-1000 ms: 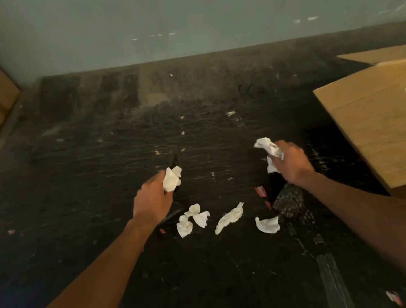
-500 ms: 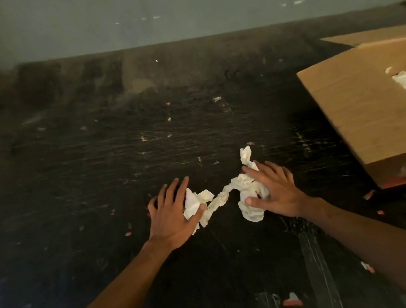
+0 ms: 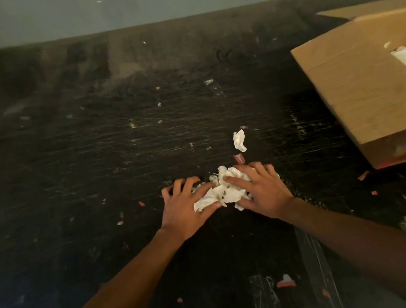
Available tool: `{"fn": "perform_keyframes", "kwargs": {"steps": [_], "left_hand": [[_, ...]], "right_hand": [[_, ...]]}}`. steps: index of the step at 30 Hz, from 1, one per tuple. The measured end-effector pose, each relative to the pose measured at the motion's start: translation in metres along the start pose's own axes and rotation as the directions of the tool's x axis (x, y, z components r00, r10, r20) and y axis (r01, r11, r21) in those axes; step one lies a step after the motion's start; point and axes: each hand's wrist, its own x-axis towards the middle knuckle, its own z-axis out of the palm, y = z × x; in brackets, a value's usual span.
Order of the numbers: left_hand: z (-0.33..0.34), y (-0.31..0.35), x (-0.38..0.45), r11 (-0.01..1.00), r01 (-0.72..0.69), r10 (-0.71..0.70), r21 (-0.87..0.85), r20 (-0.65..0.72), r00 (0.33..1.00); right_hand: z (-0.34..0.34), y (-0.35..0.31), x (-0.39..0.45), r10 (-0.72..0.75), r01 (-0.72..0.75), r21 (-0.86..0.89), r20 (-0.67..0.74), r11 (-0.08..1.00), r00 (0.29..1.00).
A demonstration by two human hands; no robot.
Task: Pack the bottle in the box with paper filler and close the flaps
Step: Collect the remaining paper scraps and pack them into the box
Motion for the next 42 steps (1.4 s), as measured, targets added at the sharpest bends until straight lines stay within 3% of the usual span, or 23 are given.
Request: {"fn": "perform_keyframes", "kwargs": {"steps": [6, 12, 15, 20, 24, 26, 29, 31, 35, 39, 42], "left_hand": [[-0.004, 0.012, 0.011, 0.999, 0.039, -0.04, 0.027, 0.062, 0.997], [-0.003, 0.016, 0.016, 1.0, 0.016, -0.015, -0.01, 0.079, 0.997], [-0.004, 0.015, 0.016, 0.998, -0.009, 0.012, -0.064, 0.05, 0.999], [-0.003, 0.012, 0.017, 0.995, -0.068, 0.073, -0.075, 0.07, 0.995], [-0.004, 0.011, 0.016, 0.994, -0.076, 0.084, -0.079, 0.094, 0.992], [-0.004, 0.012, 0.016, 0.991, -0.05, 0.058, -0.127, 0.054, 0.997], [-0.001, 0.014, 0.017, 0.985, 0.002, -0.008, -0.175, -0.036, 0.999], [0.001, 0.015, 0.018, 0.978, 0.03, -0.044, -0.205, -0.062, 0.997], [0.004, 0.014, 0.019, 0.97, 0.046, -0.067, -0.24, -0.077, 0.995], [0.003, 0.014, 0.019, 0.944, 0.082, -0.124, -0.318, -0.115, 0.986], [0.0, 0.014, 0.019, 0.888, 0.13, -0.202, -0.441, -0.122, 0.972]], "right_hand": [[0.004, -0.001, 0.006, 0.039, -0.024, 0.115, -0.134, 0.993, 0.99], [-0.011, 0.008, 0.031, 0.358, -0.263, 0.441, -0.146, 0.858, 0.922], [-0.016, 0.015, 0.045, 0.344, -0.282, 0.377, -0.108, 0.882, 0.933], [-0.028, 0.03, 0.069, 0.264, -0.296, 0.317, 0.14, 0.901, 0.954], [-0.026, 0.026, 0.07, 0.246, -0.271, 0.313, 0.116, 0.91, 0.962], [-0.028, 0.022, 0.074, 0.288, -0.295, 0.398, 0.079, 0.869, 0.954], [-0.042, 0.023, 0.08, 0.379, -0.36, 0.636, 0.113, 0.683, 0.918], [-0.048, 0.026, 0.079, 0.345, -0.329, 0.682, 0.119, 0.653, 0.931], [-0.065, 0.031, 0.071, 0.145, -0.226, 0.638, 0.177, 0.736, 0.973], [-0.076, 0.025, 0.058, 0.03, -0.259, 0.407, 0.489, 0.876, 0.872], [-0.067, 0.013, 0.045, 0.039, -0.188, 0.231, 0.53, 0.955, 0.847]]}}
